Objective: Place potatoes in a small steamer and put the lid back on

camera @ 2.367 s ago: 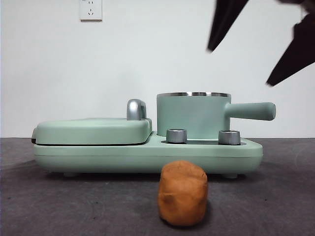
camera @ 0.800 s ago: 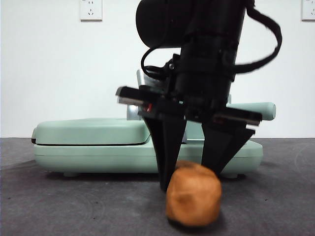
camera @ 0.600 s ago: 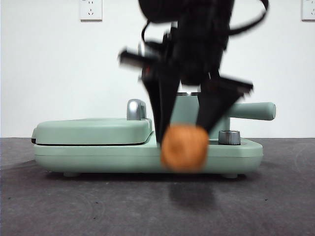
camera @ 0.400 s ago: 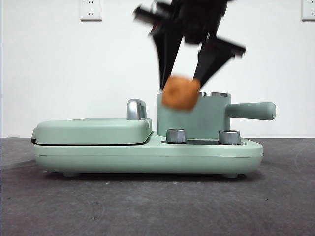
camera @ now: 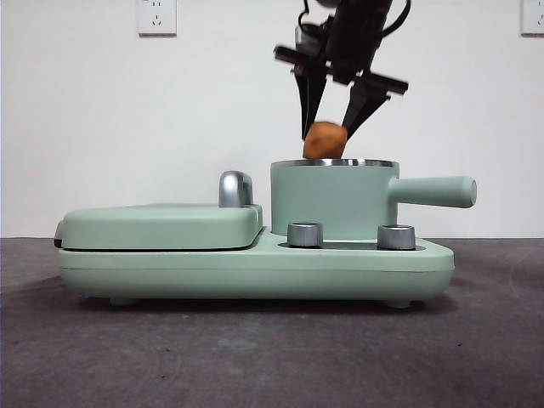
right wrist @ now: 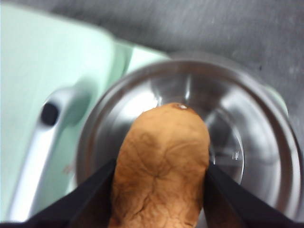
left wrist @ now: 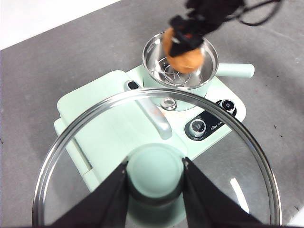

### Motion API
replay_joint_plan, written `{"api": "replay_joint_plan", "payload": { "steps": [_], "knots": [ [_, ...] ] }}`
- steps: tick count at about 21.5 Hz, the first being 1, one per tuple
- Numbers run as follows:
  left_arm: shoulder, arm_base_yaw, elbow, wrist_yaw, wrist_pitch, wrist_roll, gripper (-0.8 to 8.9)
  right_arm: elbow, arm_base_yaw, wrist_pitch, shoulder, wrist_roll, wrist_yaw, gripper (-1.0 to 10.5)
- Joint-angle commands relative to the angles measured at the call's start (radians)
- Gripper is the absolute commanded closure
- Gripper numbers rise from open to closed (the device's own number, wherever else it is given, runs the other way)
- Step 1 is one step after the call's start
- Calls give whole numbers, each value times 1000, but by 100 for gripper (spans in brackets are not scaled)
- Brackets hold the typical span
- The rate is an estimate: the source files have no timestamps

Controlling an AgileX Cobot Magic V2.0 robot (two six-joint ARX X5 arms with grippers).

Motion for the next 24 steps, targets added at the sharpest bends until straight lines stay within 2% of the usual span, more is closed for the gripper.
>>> {"api": "replay_joint_plan", "payload": {
  "steps": [1, 4, 9, 14, 17, 18, 24],
  "knots": [
    [7, -5, 23, 4, 32, -4, 795, 49, -10, -13, 78, -5, -21, 827],
    [7, -5, 23, 4, 33, -4, 795, 48, -21, -44, 112, 8, -51, 827],
    [7, -5, 23, 4, 34, -4, 795, 48, -21, -94, 122, 8, -48, 823],
    [10, -5, 23, 4, 40, -4, 795, 48, -21, -110, 127, 5, -41, 700],
    [13, -5, 23, 5, 55, -5, 795, 50, -21, -99, 120, -6, -43, 492],
    [17, -5, 23, 5, 63, -6, 795, 51, -23, -112, 108, -21, -46, 460],
    [85, -18, 23, 5, 150, -30, 795, 50, -26, -199, -80, -67, -47, 459]
  ]
}}
